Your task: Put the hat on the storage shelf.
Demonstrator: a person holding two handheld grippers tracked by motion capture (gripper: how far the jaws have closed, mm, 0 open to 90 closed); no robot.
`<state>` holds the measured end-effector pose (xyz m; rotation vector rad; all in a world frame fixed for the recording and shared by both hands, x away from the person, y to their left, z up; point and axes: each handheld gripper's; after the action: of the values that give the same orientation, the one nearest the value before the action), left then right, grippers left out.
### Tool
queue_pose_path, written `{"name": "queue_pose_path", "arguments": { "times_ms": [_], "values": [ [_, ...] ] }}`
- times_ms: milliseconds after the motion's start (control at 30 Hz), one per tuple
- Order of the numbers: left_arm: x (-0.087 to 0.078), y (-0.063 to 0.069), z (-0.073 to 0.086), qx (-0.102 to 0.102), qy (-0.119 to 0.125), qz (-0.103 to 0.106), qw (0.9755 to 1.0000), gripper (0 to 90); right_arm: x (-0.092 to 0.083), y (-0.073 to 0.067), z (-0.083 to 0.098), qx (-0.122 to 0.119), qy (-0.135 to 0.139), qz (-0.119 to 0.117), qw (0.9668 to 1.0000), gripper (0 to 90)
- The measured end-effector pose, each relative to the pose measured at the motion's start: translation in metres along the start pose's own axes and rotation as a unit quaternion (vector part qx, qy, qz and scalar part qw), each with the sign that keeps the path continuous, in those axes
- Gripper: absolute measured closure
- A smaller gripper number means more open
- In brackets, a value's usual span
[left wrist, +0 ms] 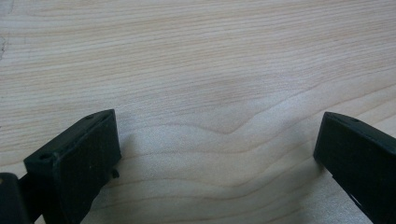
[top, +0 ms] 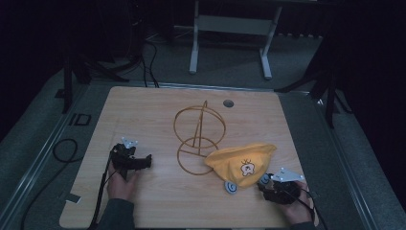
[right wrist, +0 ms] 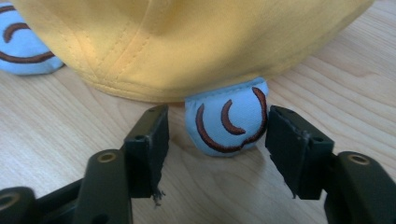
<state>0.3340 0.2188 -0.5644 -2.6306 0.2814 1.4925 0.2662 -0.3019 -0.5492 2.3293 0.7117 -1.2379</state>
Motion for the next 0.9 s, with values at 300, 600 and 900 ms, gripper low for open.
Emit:
{"name": "queue_pose_path", "arguments": {
  "times_ms": [300,600,900],
  "values": [
    [0.0000,0.0000,0.0000,0.000,0.000,0.000,1.0000,0.4,0.0016,0.0060,0.0027,0.003,0.010,-0.014,0.9998,41.7],
    [0.0000,0.0000,0.0000,0.000,0.000,0.000,1.0000,0.4,0.0028,0.0051,0.0027,-0.002,0.019,-0.037,0.9991,56.6],
    [0.0000,0.0000,0.0000,0.000,0.000,0.000,1.0000,0.4,-0.0045,0.0030,0.0027,0.013,0.039,-0.053,0.9978,65.8]
  ]
}}
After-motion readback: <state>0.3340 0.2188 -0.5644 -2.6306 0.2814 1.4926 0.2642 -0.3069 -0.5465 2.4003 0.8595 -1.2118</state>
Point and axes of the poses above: each handheld gripper's, and its own axes: x roughly forward along the jaws, z roughly out of its underside, y roughly to its right, and after that the axes turned 12 degrees about -y, right-handed
